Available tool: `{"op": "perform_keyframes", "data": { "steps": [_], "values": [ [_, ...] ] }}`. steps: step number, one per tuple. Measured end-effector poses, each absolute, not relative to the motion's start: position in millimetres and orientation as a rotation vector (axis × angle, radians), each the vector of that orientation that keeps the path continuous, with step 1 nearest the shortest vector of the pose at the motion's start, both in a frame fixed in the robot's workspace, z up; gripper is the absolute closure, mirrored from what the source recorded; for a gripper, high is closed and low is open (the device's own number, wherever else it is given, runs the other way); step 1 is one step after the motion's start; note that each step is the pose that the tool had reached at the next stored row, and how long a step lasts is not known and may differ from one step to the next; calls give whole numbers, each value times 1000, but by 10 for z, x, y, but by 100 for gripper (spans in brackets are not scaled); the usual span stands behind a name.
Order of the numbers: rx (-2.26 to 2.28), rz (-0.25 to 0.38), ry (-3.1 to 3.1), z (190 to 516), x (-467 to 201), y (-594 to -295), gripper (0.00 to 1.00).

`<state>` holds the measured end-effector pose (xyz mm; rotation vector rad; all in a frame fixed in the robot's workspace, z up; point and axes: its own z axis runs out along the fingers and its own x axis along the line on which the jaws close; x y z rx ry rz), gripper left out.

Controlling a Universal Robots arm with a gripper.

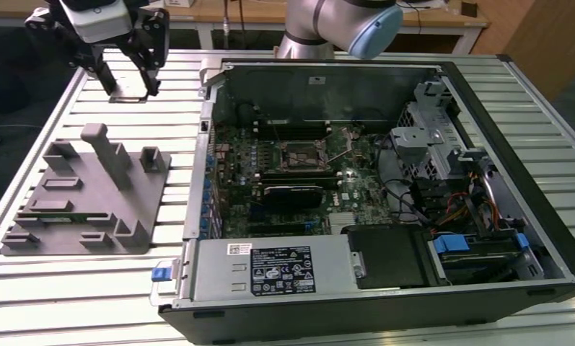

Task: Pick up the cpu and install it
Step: 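Pick up the cpu and move it towards the insertion slot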

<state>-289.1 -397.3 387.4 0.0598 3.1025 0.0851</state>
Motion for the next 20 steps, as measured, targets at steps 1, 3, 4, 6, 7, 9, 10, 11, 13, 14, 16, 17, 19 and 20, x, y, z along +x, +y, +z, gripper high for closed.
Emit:
{"op": "perform_keyframes", "data": {
  "steps": [1, 3, 4, 6, 7, 9, 10, 11, 13, 14, 16, 17, 19, 20],
  "values": [
    [60, 85, 3103, 3874, -2877, -3972, 45],
    [60, 85, 3102, 3874, -2847, -3969, 45],
    [60, 85, 3103, 3874, -2832, -3968, 45],
    [60, 85, 3103, 3874, -2797, -3966, 45],
    [60, 85, 3102, 3874, -2779, -3966, 45],
    [60, 85, 3103, 3875, -2737, -3964, 45],
    [60, 85, 3102, 3874, -2716, -3964, 45],
    [60, 85, 3102, 3874, -2693, -3963, 45],
    [60, 85, 3102, 3874, -2645, -3961, 45],
    [60, 85, 3102, 3874, -2620, -3961, 45],
    [60, 85, 3103, 3875, -2572, -3959, 45],
    [60, 85, 3103, 3875, -2547, -3958, 45],
    [60, 85, 3103, 3874, -2498, -3955, 45],
    [60, 85, 3103, 3874, -2474, -3955, 45]
  ]
}}
